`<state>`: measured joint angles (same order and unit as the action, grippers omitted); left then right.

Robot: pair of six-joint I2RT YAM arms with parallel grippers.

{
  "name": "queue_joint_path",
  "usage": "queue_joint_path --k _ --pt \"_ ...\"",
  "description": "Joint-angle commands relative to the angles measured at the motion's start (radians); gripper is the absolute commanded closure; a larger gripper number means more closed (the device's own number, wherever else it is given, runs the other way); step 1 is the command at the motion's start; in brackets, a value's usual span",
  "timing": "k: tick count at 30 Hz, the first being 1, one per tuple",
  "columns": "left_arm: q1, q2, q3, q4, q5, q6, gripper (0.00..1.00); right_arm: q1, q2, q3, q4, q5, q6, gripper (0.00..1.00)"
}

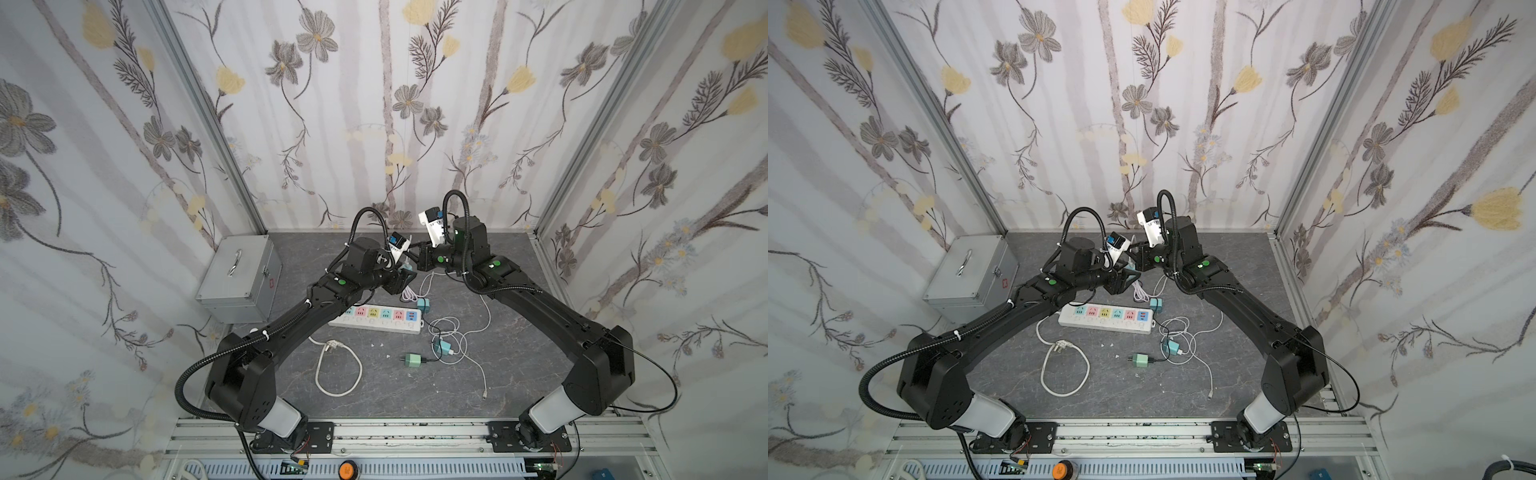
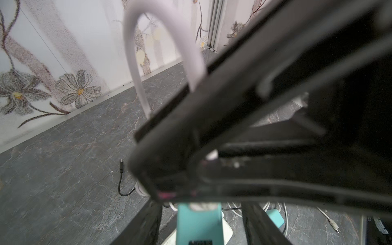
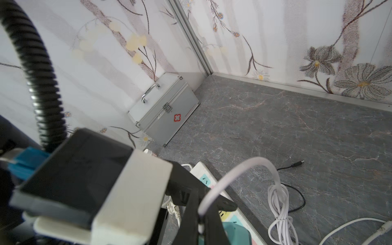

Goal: Insert plugs into power strip
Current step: Pass the plug.

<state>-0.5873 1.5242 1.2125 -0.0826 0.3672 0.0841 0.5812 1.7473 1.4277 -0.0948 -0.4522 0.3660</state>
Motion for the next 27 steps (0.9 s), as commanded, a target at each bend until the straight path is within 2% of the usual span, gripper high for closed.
queue_joint_path --k 1,8,10,12,15,24,27 --pt "0.000 0.004 0.015 -0.002 -0.010 0.030 0.46 0.006 0.006 0.011 0.023 -0.023 0.016 1.00" --pt "0.000 0.001 0.016 -0.015 -0.019 0.034 0.59 0.012 0.008 0.011 0.026 -0.012 0.021 1.00" --pt "0.000 -0.002 0.015 -0.028 -0.019 0.040 0.58 0.013 0.008 0.011 0.024 -0.006 0.024 1.00" --pt "0.002 -0.006 0.014 -0.040 -0.019 0.042 0.51 0.013 0.006 0.011 0.022 0.001 0.021 1.00" --pt "0.004 -0.018 0.005 -0.050 -0.015 0.048 0.51 0.013 0.006 0.012 0.017 0.011 0.022 1.00" --pt "0.012 -0.040 -0.015 -0.047 0.001 0.036 0.79 0.012 0.010 0.016 0.025 -0.012 0.017 1.00" --pt "0.012 -0.043 -0.014 -0.046 -0.033 0.027 0.85 0.012 -0.005 0.014 0.024 -0.007 -0.003 0.93"
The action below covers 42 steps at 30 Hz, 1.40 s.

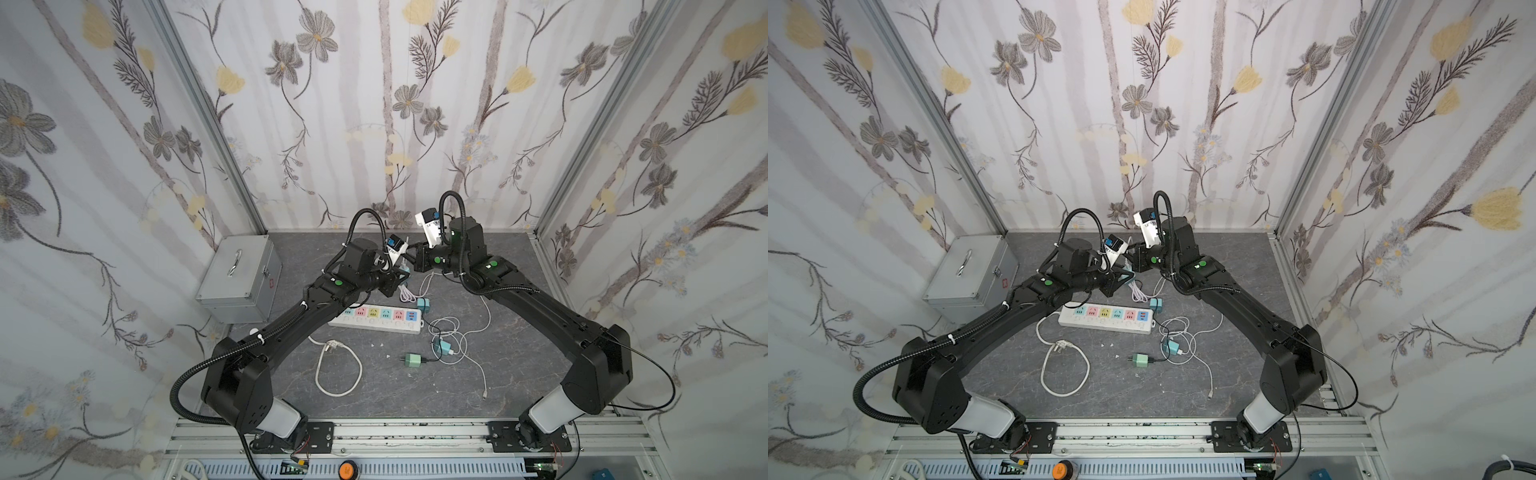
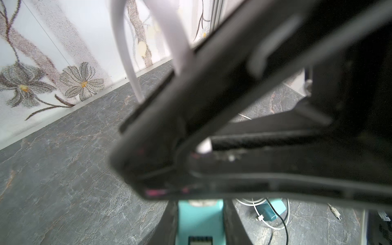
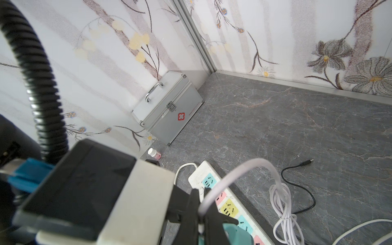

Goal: Insert plugs into power strip
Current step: Pass the plug.

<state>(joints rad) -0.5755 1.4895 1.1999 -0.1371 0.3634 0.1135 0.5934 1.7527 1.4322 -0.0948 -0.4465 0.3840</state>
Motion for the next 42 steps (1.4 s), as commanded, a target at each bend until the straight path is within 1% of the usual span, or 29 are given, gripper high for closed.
queue_joint_path --k 1,3,4,5,7,8,9,10,12,15,18,20,22,25,26,27,30,32,35,38,42 --pt "0.000 -0.013 -0.005 0.014 -0.045 -0.009 0.88 -0.001 -0.016 0.009 0.023 -0.011 -0.031 0.87" --pt "0.000 -0.019 -0.015 0.034 -0.110 -0.036 0.98 -0.003 -0.032 0.005 0.020 -0.003 -0.053 0.69" --pt "0.000 -0.020 -0.021 0.045 -0.172 -0.056 1.00 -0.004 -0.042 -0.003 0.025 0.006 -0.060 0.60" --pt "0.000 -0.023 -0.026 0.051 -0.242 -0.079 1.00 -0.007 -0.052 -0.012 0.031 0.021 -0.062 0.53" --pt "0.001 -0.028 -0.039 0.048 -0.423 -0.121 1.00 -0.010 -0.082 -0.053 0.061 0.069 -0.062 0.43" --pt "0.001 -0.032 -0.047 0.044 -0.501 -0.138 1.00 -0.010 -0.094 -0.074 0.074 0.105 -0.060 0.33" --pt "0.002 -0.039 -0.057 0.033 -0.584 -0.154 1.00 -0.010 -0.104 -0.103 0.088 0.137 -0.060 0.20" --pt "0.004 -0.047 -0.068 0.023 -0.654 -0.168 1.00 -0.010 -0.110 -0.131 0.098 0.162 -0.061 0.01" --pt "0.015 -0.061 -0.091 0.004 -0.738 -0.198 1.00 -0.010 -0.112 -0.181 0.111 0.183 -0.071 0.01" --pt "0.057 -0.082 -0.120 -0.038 -0.800 -0.251 1.00 0.000 -0.101 -0.250 0.134 0.177 -0.069 0.01" --pt "0.094 -0.123 -0.201 0.037 -0.781 -0.208 1.00 0.027 -0.076 -0.280 0.134 0.172 -0.070 0.01" --pt "0.121 -0.146 -0.250 0.099 -0.718 -0.174 1.00 0.051 -0.052 -0.279 0.125 0.178 -0.071 0.01" --pt "0.179 -0.161 -0.254 0.092 -0.631 -0.208 1.00 0.078 -0.023 -0.275 0.132 0.190 -0.066 0.01" --pt "0.289 -0.149 -0.202 0.022 -0.450 -0.297 1.00 0.112 0.024 -0.261 0.150 0.181 -0.039 0.01" --pt "0.312 -0.142 -0.184 -0.001 -0.425 -0.317 1.00 0.120 0.040 -0.257 0.161 0.176 -0.027 0.01" --pt "0.327 -0.131 -0.168 -0.019 -0.434 -0.333 1.00 0.129 0.057 -0.254 0.175 0.172 -0.014 0.01" --pt "0.346 -0.121 -0.143 -0.038 -0.511 -0.352 1.00 0.150 0.105 -0.244 0.199 0.170 0.012 0.01" --pt "0.354 -0.128 -0.140 -0.014 -0.506 -0.327 1.00 0.153 0.133 -0.242 0.219 0.157 0.032 0.01" --pt "0.367 -0.141 -0.108 0.030 -0.444 -0.297 1.00 0.154 0.181 -0.208 0.214 0.144 0.026 0.01" --pt "0.393 -0.122 -0.012 0.017 -0.320 -0.264 1.00 0.153 0.236 -0.128 0.183 0.143 -0.053 0.01" --pt "0.410 -0.040 0.166 -0.073 -0.307 -0.237 1.00 0.152 0.292 0.007 0.105 0.154 -0.150 0.01"
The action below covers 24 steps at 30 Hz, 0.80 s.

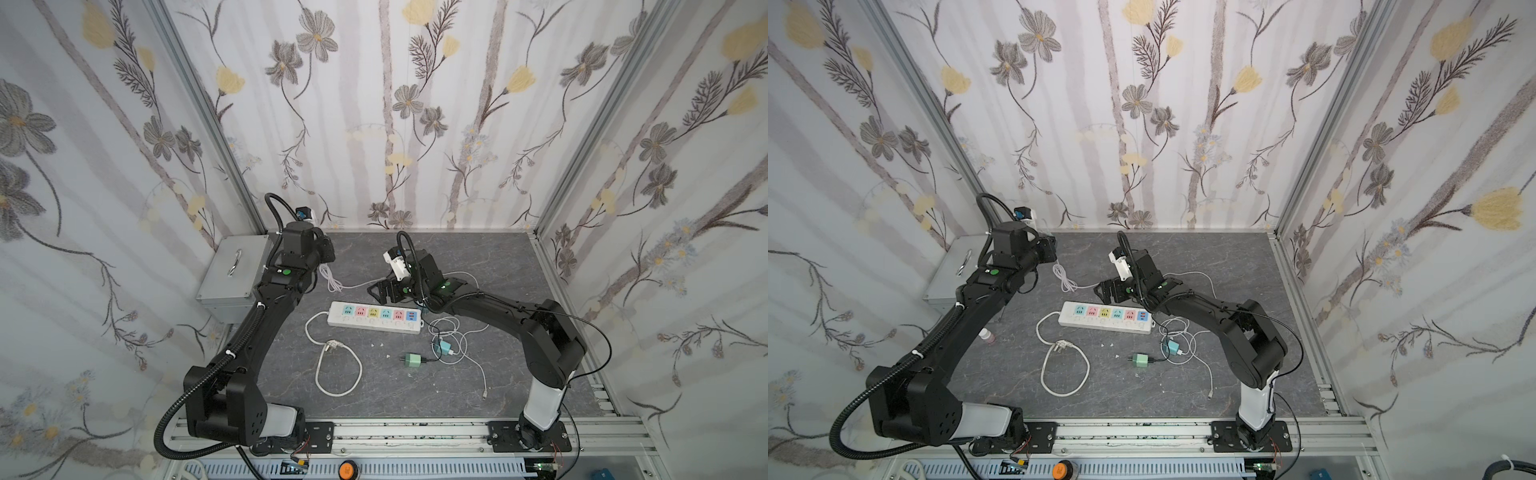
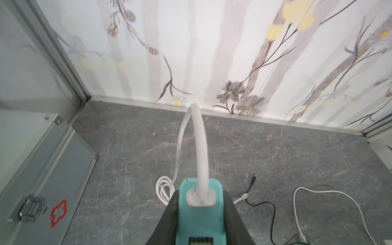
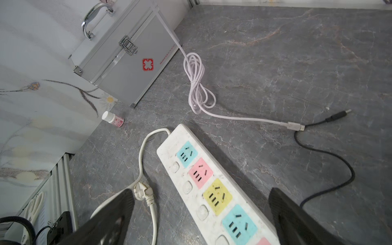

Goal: Insert plugs into power strip
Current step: Pass the plug.

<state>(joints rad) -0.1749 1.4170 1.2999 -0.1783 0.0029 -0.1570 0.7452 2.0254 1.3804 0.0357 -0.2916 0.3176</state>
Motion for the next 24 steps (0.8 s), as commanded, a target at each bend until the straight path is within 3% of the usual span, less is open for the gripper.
queue_joint_path --k 1,5,10,15,18,24 --pt "0.021 0.060 0.106 -0.034 0.058 0.032 1.00 0.000 0.025 0.081 -0.042 0.007 -0.102 0.01" --pt "0.073 0.217 0.343 -0.086 0.121 0.032 1.00 -0.009 0.023 0.100 -0.048 0.047 -0.124 0.01" --pt "0.090 0.442 0.685 -0.204 0.121 0.083 1.00 -0.026 0.010 0.087 -0.049 0.076 -0.105 0.01" --pt "0.095 0.551 0.907 -0.287 0.153 0.109 1.00 -0.027 -0.008 0.056 -0.052 0.092 -0.104 0.01" --pt "0.095 0.563 0.904 -0.302 0.150 0.109 1.00 -0.027 -0.016 0.034 -0.047 0.095 -0.100 0.01" --pt "0.095 0.538 0.657 -0.287 0.194 0.055 1.00 -0.027 -0.031 0.007 -0.052 0.087 -0.058 0.01"
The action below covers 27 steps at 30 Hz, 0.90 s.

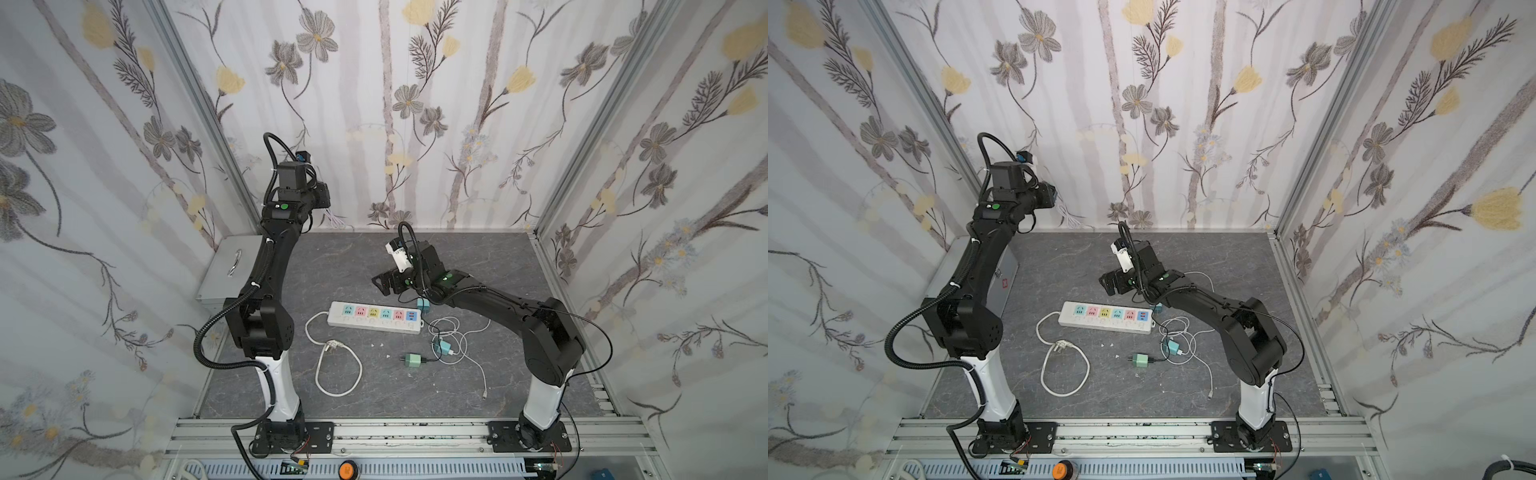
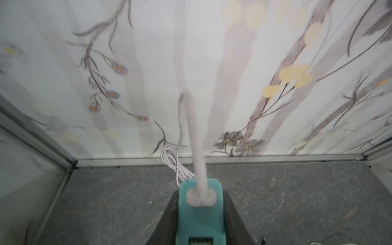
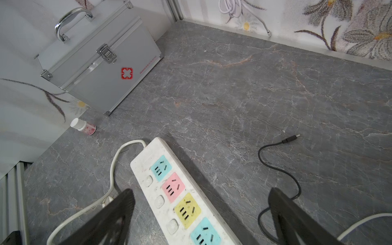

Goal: Insert plugs into power strip
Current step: Pass the plug.

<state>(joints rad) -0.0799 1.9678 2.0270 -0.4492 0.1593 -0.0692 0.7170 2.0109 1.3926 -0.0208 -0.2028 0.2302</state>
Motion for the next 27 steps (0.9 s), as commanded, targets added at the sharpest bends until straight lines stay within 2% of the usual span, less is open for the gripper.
queue_joint_path --k 1,11,17,27 --pt "-0.001 -0.022 -0.119 -0.005 0.047 -0.048 1.00 0.001 -0.020 -0.013 0.001 -0.007 0.037 0.01" --pt "-0.065 -0.172 -0.608 0.123 0.075 -0.107 1.00 0.002 -0.092 -0.189 0.066 -0.046 0.112 0.01" --pt "-0.116 -0.300 -0.888 0.293 0.082 -0.025 1.00 0.007 -0.137 -0.286 0.135 -0.020 0.123 0.01" --pt "-0.176 -0.469 -1.130 0.414 -0.098 -0.007 1.00 0.009 -0.163 -0.399 0.215 0.003 0.109 0.01"
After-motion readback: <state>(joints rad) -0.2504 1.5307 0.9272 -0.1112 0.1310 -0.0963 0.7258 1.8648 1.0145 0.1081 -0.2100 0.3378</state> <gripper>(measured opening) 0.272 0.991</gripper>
